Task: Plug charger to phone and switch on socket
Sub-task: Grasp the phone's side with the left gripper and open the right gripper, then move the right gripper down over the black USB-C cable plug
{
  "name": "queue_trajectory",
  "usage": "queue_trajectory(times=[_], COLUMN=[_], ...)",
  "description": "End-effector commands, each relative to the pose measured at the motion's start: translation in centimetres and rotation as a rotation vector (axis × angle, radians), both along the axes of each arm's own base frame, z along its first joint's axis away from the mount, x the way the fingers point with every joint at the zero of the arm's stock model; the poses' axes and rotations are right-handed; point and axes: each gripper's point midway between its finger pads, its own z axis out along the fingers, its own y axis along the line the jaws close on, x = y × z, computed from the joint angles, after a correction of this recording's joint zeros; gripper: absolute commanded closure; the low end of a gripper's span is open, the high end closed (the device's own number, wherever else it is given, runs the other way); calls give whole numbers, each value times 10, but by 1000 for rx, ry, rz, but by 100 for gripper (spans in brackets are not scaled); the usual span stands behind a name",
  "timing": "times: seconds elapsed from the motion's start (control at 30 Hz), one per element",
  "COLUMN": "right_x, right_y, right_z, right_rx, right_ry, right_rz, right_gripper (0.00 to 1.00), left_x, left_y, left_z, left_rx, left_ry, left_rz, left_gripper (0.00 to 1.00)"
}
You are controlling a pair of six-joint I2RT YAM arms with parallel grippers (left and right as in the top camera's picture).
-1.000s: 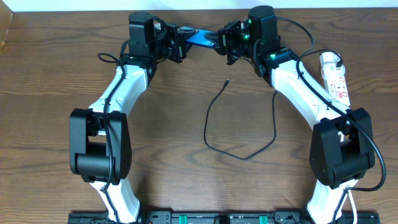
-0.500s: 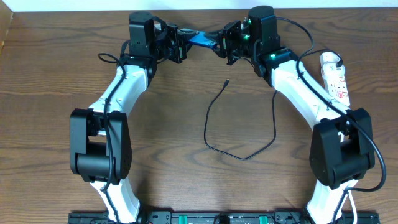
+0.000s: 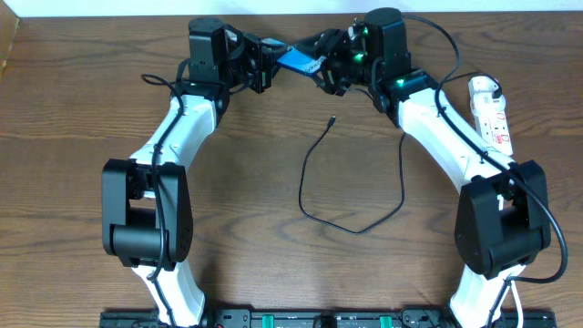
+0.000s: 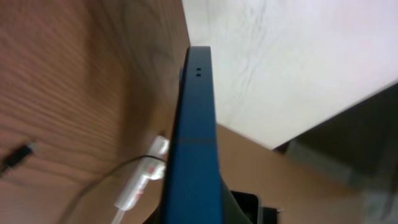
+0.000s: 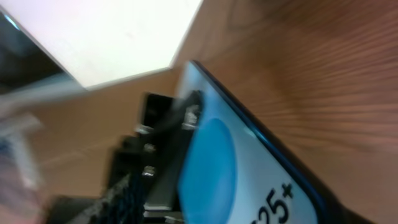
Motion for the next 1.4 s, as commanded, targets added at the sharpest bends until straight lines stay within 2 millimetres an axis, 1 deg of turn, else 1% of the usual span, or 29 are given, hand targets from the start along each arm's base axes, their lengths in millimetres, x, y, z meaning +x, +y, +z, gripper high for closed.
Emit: queue_trajectory(times=[0.0, 0.07, 0.1, 0.17, 0.3, 0.43, 0.53, 0.63, 0.7, 0.9, 1.03, 1.1, 1.23, 1.37], right_x=[7, 11, 12, 13, 9, 2, -7, -16, -22, -37, -40, -39, -37, -29], right_y=[-22, -38, -46, -60, -76, -80, -78, -78, -76, -63, -61, -64, -68, -71], right_z=[11, -3, -11, -24, -40, -51, -58, -67, -72, -78, -77, -74, -61, -47], right_rx=[-215, -342, -398, -480, -594, -668, -708, -742, -762, -769, -781, -796, -823, -863], right_ry=[-299, -352, -357, -344, -333, -340, -340, -299, -286, -255, -243, -233, -216, -206], right_rz=[88, 101, 102, 102, 126, 180, 233, 249, 270, 314, 312, 305, 299, 299], right_gripper=[32, 28, 26, 23, 21, 22, 25, 26, 28, 37, 41, 43, 46, 48], left_x=[-10, -18, -23, -31, -45, -55, -61, -65, -65, -65, -64, -64, -62, -61], left_y=[0, 3, 5, 10, 23, 33, 40, 44, 45, 45, 46, 48, 54, 58], left_z=[20, 17, 14, 10, 10, 21, 29, 34, 35, 34, 35, 35, 35, 35], left_rx=[124, 153, 159, 165, 151, 100, 69, 49, 49, 51, 55, 56, 60, 62], left_ry=[-248, -296, -307, -328, -390, -475, -531, -571, -577, -578, -581, -583, -582, -581], left_rz=[-162, -235, -265, -320, -406, -472, -505, -530, -531, -530, -527, -524, -510, -502], left_gripper=[93, 93, 93, 93, 93, 93, 93, 93, 93, 93, 93, 93, 93, 93])
